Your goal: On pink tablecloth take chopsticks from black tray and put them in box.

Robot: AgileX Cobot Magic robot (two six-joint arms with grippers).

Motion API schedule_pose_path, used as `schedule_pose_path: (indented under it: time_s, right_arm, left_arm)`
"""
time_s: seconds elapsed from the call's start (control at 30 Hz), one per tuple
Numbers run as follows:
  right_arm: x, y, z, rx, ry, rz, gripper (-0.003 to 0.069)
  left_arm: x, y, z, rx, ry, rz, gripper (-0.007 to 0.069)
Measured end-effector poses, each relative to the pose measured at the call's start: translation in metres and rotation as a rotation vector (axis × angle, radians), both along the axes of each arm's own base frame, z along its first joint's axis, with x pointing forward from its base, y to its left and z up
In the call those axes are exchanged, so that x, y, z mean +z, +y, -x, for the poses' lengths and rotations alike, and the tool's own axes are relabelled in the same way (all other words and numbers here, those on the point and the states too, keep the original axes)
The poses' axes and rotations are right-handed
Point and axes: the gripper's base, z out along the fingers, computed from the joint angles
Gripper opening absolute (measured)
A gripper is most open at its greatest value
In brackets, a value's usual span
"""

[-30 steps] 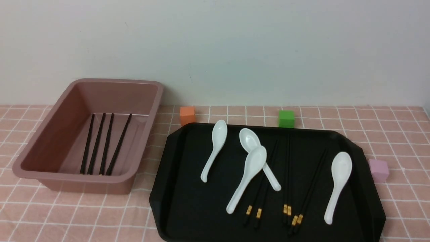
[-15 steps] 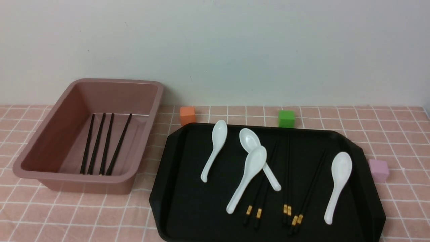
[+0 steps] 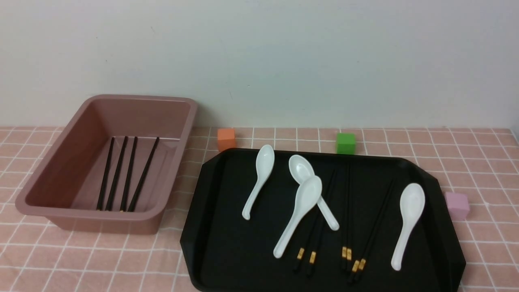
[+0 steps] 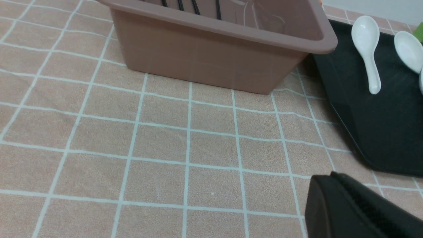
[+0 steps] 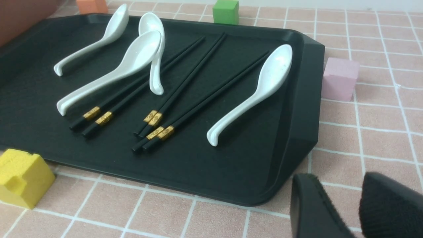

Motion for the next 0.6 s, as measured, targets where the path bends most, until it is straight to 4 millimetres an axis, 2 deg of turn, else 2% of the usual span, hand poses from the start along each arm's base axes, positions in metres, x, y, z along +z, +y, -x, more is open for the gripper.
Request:
schedule_pose_path:
  time_s: [0.6]
  right_arm:
    - [0.0000, 0.0000, 0.0000, 0.000, 0.000, 0.000, 0.0240]
  left_arm:
    - [0.0000, 0.0000, 0.0000, 0.000, 0.000, 0.001, 0.0002]
